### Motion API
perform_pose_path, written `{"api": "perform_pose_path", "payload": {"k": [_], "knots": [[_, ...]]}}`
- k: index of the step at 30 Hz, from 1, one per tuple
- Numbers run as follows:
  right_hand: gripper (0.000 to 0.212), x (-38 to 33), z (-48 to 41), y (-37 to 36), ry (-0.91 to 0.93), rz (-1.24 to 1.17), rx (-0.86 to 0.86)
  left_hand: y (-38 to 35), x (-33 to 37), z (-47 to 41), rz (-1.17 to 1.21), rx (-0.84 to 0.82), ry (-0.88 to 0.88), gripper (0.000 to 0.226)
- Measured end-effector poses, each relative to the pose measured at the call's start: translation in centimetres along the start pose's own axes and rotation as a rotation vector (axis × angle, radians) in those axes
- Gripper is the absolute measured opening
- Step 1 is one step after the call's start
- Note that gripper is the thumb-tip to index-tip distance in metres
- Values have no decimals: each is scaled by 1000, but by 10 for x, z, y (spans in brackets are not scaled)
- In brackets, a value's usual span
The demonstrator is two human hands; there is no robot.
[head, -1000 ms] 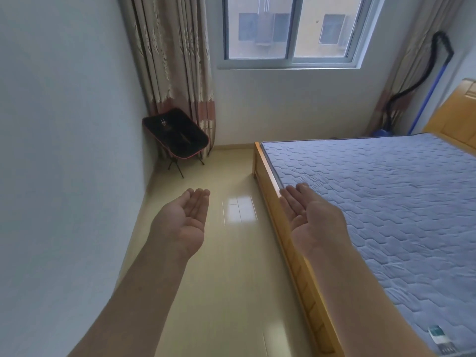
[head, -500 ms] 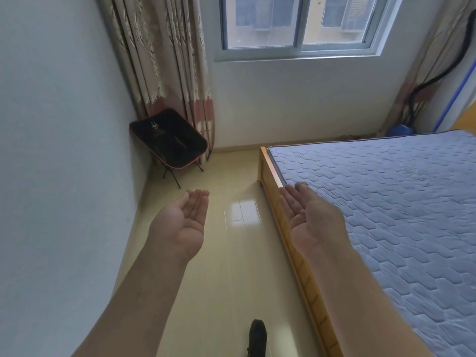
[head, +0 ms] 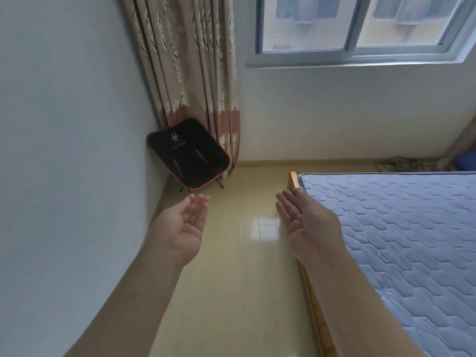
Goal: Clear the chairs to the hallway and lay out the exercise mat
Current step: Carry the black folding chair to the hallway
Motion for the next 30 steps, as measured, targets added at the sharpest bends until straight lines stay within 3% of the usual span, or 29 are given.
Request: {"api": "perform_pose_path", "payload": {"k": [9,21,30], "knots": [[21,-18,-190,-100,31,68,5,-93,34,-188,52,-27,14,16],[31,-31,-414,-230,4,72,21,-244,86,-411,27,-15,53,15],[29,-40,-595,-311,-85,119,-51,-326,107,-569,60,51,-22,16]]}}
Point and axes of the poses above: each hand's wrist, its own z-axis away from the middle knuckle, its own y-axis out of the back of the hand, x = y × z, the point moved 1 cm from there along -z, towards the middle knuckle, and after that the axes turned 5 degrees about z, right-handed, at the moved point
